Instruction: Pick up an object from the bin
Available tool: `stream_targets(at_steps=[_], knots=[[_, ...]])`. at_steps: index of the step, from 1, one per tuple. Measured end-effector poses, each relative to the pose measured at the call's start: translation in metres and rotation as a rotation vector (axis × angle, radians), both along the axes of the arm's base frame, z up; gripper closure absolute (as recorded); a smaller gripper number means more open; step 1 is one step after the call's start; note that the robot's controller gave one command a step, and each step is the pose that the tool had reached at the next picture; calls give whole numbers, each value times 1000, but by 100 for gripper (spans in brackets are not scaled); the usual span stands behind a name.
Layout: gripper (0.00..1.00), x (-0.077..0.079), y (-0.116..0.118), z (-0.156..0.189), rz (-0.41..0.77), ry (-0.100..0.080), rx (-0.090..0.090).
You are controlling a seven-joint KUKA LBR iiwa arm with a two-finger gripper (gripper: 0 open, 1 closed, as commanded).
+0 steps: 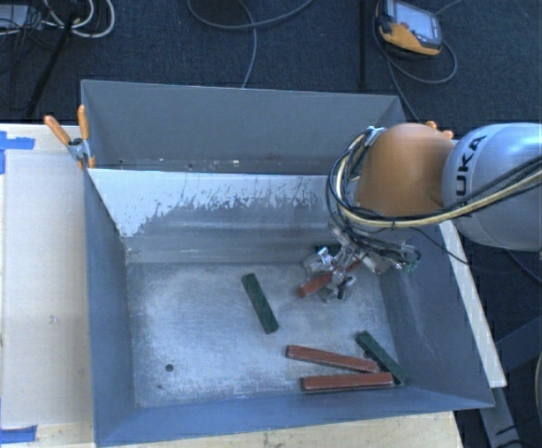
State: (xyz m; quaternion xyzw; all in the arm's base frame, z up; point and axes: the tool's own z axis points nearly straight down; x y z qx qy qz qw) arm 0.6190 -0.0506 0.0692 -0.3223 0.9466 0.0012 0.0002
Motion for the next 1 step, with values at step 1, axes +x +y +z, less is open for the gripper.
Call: stream_targets(at_steps=[1], knots=[[0, 0, 0, 0, -1, 0, 0]])
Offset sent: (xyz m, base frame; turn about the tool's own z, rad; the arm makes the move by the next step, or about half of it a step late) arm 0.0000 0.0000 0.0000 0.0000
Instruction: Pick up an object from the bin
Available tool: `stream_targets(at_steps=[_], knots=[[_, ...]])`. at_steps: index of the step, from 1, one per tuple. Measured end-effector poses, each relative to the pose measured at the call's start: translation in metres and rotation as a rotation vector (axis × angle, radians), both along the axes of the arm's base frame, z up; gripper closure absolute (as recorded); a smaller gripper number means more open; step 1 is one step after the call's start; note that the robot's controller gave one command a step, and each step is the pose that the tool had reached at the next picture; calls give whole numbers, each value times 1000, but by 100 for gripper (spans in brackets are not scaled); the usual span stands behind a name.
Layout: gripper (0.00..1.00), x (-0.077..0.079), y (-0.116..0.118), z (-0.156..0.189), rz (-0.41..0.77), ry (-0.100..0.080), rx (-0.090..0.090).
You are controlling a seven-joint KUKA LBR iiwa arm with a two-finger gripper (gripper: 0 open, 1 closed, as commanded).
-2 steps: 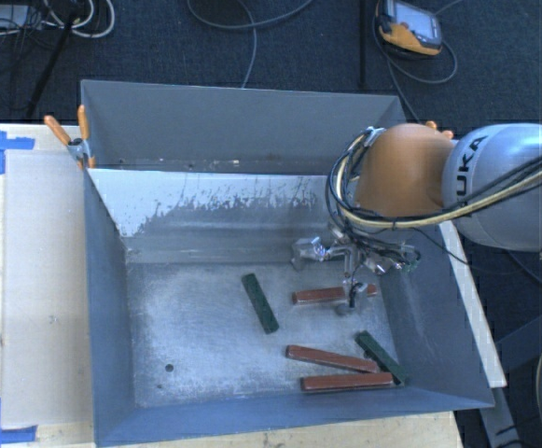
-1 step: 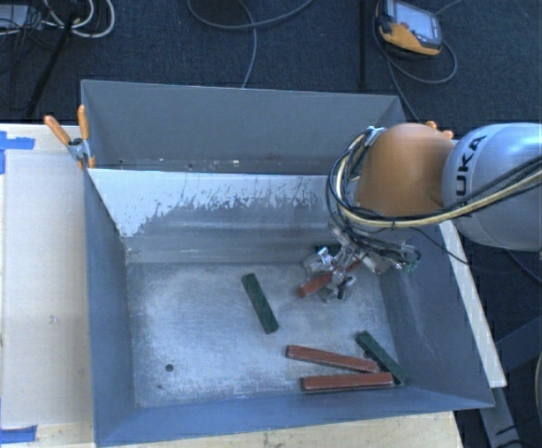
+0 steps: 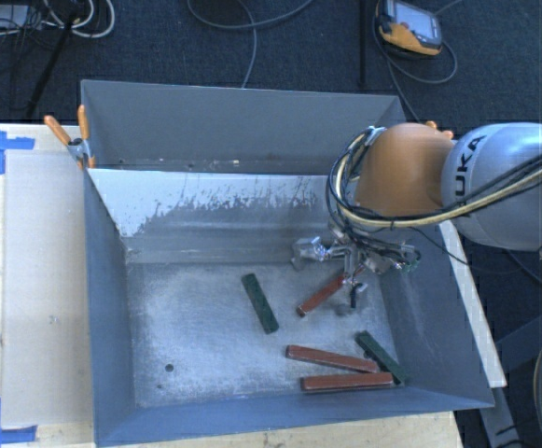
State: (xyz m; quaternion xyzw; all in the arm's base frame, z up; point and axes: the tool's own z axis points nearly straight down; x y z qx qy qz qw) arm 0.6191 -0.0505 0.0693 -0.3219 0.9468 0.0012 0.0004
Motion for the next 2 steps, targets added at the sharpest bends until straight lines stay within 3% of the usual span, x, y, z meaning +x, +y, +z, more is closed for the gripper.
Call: stream_targets(at_steps=[1, 2], knots=[[100, 0, 0, 0, -2, 1, 0], [100, -31, 1, 127, 339, -6, -3]])
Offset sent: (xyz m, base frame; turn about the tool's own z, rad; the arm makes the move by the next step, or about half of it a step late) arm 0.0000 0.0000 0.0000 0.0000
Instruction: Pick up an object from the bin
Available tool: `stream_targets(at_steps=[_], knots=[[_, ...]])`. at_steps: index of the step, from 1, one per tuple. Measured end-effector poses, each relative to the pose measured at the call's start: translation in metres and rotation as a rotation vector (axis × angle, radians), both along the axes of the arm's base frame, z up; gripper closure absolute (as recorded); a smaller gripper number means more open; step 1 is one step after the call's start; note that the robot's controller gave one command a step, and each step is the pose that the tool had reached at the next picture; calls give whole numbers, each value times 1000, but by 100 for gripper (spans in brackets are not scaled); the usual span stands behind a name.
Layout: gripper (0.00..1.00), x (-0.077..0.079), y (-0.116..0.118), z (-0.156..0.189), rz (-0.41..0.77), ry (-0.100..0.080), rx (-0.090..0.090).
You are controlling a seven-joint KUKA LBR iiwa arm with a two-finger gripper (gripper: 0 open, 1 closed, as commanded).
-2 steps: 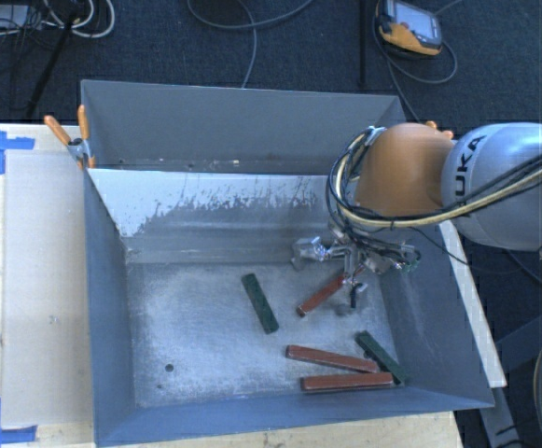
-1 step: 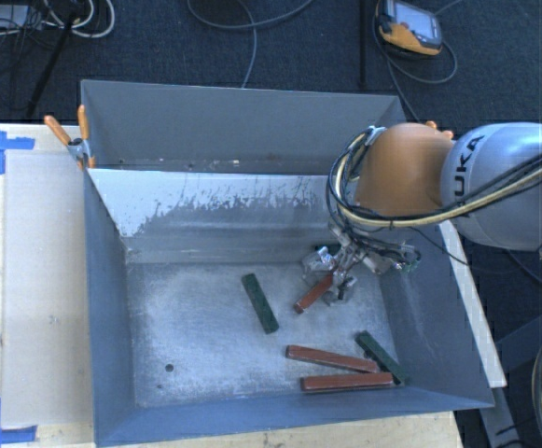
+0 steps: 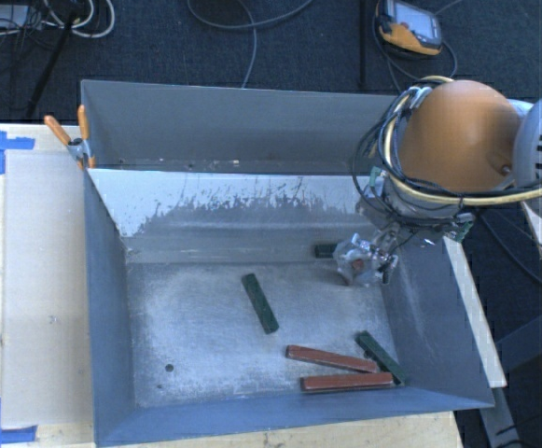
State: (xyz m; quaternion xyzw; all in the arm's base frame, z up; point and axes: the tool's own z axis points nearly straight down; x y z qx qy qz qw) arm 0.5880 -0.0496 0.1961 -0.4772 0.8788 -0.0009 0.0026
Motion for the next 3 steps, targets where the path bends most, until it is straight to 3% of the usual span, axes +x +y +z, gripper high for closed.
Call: stream_targets(at_steps=[1, 2, 3], knots=[[0, -1, -1, -3, -5, 5, 2], [0, 34, 0, -97, -7, 11, 2], [100, 34, -1, -92, -9, 7, 2]])
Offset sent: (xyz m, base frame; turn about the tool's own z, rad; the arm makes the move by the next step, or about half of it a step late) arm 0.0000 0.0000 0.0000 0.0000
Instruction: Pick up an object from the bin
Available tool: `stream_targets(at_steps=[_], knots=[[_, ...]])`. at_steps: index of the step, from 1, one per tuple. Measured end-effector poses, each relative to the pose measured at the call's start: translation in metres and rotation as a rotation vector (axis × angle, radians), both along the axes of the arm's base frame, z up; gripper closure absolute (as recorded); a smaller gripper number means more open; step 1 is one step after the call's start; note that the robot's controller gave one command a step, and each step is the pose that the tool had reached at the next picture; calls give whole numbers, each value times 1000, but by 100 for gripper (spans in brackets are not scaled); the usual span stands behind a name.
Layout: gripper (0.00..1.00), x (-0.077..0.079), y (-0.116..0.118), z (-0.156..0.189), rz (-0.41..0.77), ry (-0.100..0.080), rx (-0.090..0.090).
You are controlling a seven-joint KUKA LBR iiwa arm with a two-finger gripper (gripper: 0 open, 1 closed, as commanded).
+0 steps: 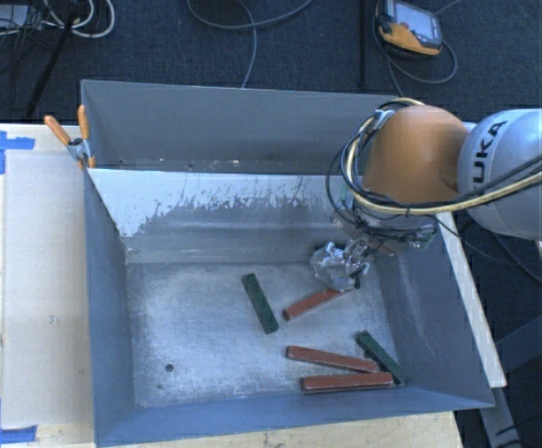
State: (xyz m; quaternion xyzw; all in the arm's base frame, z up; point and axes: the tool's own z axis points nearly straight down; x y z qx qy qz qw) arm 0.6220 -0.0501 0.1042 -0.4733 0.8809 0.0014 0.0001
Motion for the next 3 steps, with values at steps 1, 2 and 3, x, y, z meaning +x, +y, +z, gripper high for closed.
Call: stream_targets(at_steps=[1, 2, 3], knots=[[0, 0, 0, 0, -1, 0, 0], [0, -8, -5, -37, 56, 3, 0], [100, -7, -5, -35, 52, 0, 0]])
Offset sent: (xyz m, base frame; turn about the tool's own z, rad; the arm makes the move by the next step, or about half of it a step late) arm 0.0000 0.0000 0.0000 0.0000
